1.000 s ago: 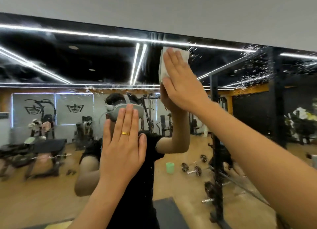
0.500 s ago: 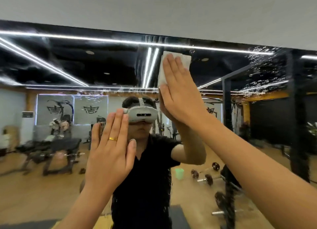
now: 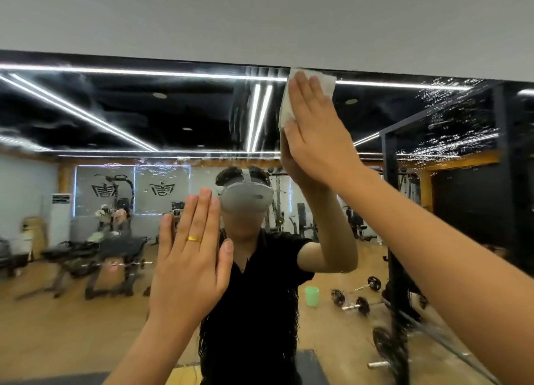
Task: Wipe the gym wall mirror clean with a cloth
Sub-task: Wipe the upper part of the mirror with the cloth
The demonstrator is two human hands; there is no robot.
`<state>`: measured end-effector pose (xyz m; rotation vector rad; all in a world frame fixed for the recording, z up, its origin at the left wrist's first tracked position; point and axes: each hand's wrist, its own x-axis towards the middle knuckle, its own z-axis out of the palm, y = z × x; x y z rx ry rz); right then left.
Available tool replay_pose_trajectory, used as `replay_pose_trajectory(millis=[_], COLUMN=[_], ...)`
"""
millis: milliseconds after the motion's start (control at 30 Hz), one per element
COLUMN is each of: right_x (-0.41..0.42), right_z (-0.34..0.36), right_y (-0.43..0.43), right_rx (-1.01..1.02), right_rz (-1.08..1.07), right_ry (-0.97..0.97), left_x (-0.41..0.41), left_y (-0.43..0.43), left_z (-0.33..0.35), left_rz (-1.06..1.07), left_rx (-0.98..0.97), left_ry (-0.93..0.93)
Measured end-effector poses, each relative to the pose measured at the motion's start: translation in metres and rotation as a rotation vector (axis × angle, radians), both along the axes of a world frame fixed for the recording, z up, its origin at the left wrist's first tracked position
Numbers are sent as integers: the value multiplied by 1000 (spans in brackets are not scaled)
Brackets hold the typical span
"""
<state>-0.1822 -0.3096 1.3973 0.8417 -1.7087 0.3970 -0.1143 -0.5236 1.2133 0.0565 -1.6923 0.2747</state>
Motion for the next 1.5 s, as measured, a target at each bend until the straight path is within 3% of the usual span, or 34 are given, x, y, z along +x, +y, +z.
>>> replay_pose_trajectory(millis=[167, 533, 800, 967, 1200, 1367, 1500], right_x=[-7, -2, 28, 28, 20, 22, 17], right_z=[-45, 23, 30, 30, 14, -14, -74], right_y=[1, -20, -94, -79, -50, -25, 19], right_rx=[62, -101, 115, 198, 214, 112, -55], right_rz=[-21, 93, 54, 104, 15, 85, 156], right_ry=[56, 44, 164, 110, 104, 91, 62], left_x=[0, -3, -3, 4, 32, 29, 21], left_y=[-1, -1, -4, -1, 23, 36, 43], left_z=[0, -1, -1, 4, 79, 148, 172], left_rz=[10, -13, -43, -165, -408, -270, -238], left_rx=[3, 2, 21, 50, 10, 24, 45], left_ry=[-14, -15, -28, -32, 117, -23, -87])
